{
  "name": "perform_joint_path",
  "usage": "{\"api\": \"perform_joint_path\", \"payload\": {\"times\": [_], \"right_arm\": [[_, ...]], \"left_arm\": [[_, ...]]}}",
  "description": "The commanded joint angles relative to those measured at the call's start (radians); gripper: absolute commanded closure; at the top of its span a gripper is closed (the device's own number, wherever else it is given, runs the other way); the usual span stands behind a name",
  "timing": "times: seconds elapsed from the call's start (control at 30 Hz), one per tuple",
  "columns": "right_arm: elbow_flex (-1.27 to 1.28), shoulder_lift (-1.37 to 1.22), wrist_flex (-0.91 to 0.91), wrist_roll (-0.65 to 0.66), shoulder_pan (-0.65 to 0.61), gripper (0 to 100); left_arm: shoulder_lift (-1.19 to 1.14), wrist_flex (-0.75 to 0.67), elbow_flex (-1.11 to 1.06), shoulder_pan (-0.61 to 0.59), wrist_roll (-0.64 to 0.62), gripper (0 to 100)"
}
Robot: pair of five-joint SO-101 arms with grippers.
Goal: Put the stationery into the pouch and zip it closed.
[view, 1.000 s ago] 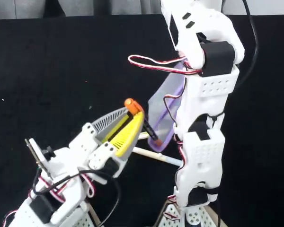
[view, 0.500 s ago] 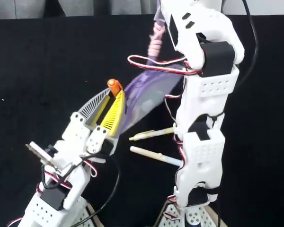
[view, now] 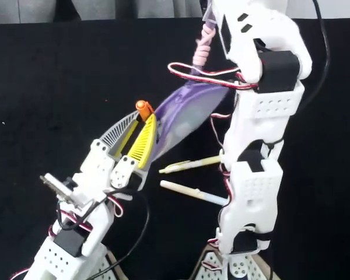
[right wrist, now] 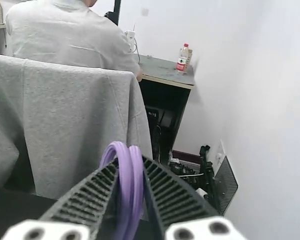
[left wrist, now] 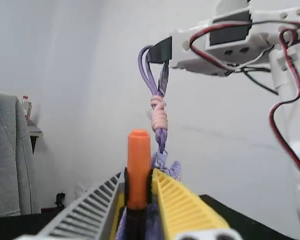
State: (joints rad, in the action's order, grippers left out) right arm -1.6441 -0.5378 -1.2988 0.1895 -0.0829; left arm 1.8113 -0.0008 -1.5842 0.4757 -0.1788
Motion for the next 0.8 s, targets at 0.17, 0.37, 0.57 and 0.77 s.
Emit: {"api": "perform_joint_path", "payload": {"times": [0.17,0.37,0.57,0.77], "right_arm": [[-0.027,0.012,0.037,-0.011,0.037,98.7],[-0.027,0.012,0.037,-0.011,0.037,98.7],[-0.027,0.012,0.037,-0.011,0.037,98.7],[-0.027,0.010,0.040,-0.011,0.037,98.7]], "left_arm": [[0.006,0.176,0.084,0.004,-0.005,86],[-0.035,0.227,0.142,0.002,0.002,85],[-0.319,0.229,0.306,-0.005,-0.008,85],[-0.638,0.233,0.492,-0.087,-0.098,85]]}}
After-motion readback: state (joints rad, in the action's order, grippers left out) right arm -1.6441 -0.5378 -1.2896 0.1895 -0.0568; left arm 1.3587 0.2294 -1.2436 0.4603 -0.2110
